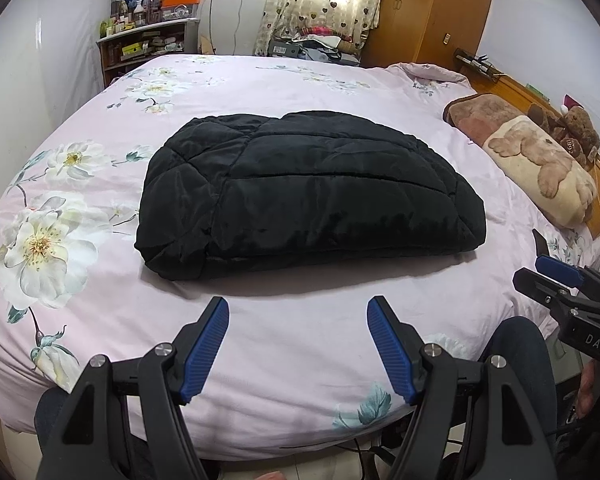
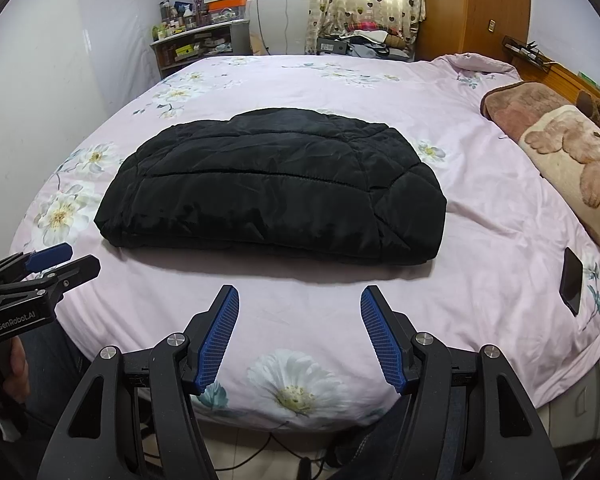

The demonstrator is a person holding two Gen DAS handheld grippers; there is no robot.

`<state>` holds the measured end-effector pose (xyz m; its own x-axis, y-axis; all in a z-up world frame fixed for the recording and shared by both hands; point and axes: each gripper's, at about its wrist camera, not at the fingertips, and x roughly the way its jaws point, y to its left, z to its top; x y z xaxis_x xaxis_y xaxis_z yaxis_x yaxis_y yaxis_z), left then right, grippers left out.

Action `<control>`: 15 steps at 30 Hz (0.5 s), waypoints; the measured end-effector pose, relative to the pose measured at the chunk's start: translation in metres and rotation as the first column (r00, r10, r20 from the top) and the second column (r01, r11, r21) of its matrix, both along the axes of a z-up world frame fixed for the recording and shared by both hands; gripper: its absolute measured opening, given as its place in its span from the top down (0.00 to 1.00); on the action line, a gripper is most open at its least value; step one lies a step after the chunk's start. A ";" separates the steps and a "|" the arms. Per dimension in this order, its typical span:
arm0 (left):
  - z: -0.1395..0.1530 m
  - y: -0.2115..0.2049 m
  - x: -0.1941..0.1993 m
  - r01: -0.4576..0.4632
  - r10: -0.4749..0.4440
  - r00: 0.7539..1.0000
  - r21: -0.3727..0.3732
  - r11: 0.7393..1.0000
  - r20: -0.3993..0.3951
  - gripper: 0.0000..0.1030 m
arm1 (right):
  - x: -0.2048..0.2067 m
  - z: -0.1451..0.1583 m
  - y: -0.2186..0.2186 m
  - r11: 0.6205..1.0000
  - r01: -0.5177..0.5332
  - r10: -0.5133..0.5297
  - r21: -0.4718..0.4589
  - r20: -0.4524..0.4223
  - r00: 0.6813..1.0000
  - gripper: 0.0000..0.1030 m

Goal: Fold large clothes

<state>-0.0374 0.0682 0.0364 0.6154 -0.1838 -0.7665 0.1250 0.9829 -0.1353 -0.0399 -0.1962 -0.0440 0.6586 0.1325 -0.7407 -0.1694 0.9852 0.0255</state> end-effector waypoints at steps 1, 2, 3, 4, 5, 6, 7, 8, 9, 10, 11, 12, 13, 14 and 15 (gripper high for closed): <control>0.000 0.000 0.000 -0.001 0.001 1.000 0.007 1.000 0.001 0.29 | 0.000 0.000 0.000 1.000 0.000 0.000 -0.001 0.000 1.000 0.38; 0.000 -0.001 0.000 0.001 -0.001 1.000 0.015 1.000 0.003 0.29 | 0.000 0.000 0.000 1.000 0.000 0.000 -0.001 0.000 1.000 0.38; 0.000 -0.002 -0.001 0.003 -0.003 1.000 0.020 1.000 0.005 0.29 | 0.000 0.000 0.000 1.000 0.000 0.000 -0.001 -0.001 1.000 0.38; 0.000 -0.002 -0.001 0.006 -0.006 1.000 0.021 1.000 0.007 0.29 | 0.000 0.000 0.001 1.000 0.000 0.000 -0.001 -0.001 1.000 0.38; 0.001 -0.003 -0.001 0.007 -0.007 1.000 0.023 1.000 0.008 0.29 | 0.000 0.000 0.001 1.000 0.001 -0.001 0.000 -0.001 1.000 0.38; 0.000 -0.004 -0.001 0.008 -0.008 1.000 0.025 1.000 0.010 0.29 | 0.000 0.000 0.001 1.000 0.001 -0.001 0.000 0.000 1.000 0.38; 0.000 -0.003 -0.001 0.008 -0.009 1.000 0.025 1.000 0.009 0.29 | -0.001 0.000 0.001 1.000 0.000 0.000 0.000 0.000 1.000 0.38; 0.000 -0.004 -0.001 0.008 -0.008 1.000 0.024 1.000 0.008 0.29 | 0.000 0.000 0.001 1.000 0.001 -0.001 -0.001 0.000 1.000 0.38; 0.000 -0.004 -0.001 0.009 -0.009 1.000 0.020 1.000 0.007 0.29 | -0.001 0.000 0.001 1.000 0.001 -0.001 -0.001 0.000 1.000 0.38; 0.000 -0.004 -0.001 0.008 -0.008 1.000 0.019 1.000 0.007 0.29 | 0.000 0.000 0.001 1.000 0.001 -0.001 -0.001 -0.001 1.000 0.38; -0.001 -0.004 0.000 0.008 -0.008 1.000 0.019 1.000 0.007 0.29 | -0.001 0.000 0.001 1.000 0.001 -0.001 -0.001 -0.001 1.000 0.38; -0.001 -0.003 0.000 0.008 -0.008 1.000 0.016 1.000 0.006 0.29 | -0.001 0.000 0.000 1.000 0.001 -0.001 -0.002 -0.001 1.000 0.38; -0.001 -0.003 -0.001 0.007 -0.007 1.000 0.014 1.000 0.008 0.29 | -0.001 0.000 0.000 1.000 0.001 -0.001 -0.002 -0.002 1.000 0.38; -0.001 -0.002 -0.001 0.005 -0.005 1.000 0.011 1.000 0.009 0.29 | -0.001 0.000 -0.002 1.000 -0.002 0.002 -0.002 -0.001 1.000 0.38; -0.001 -0.002 -0.001 0.004 -0.004 1.000 0.009 1.000 0.012 0.29 | -0.001 0.000 -0.001 1.000 -0.001 0.001 -0.003 -0.001 1.000 0.38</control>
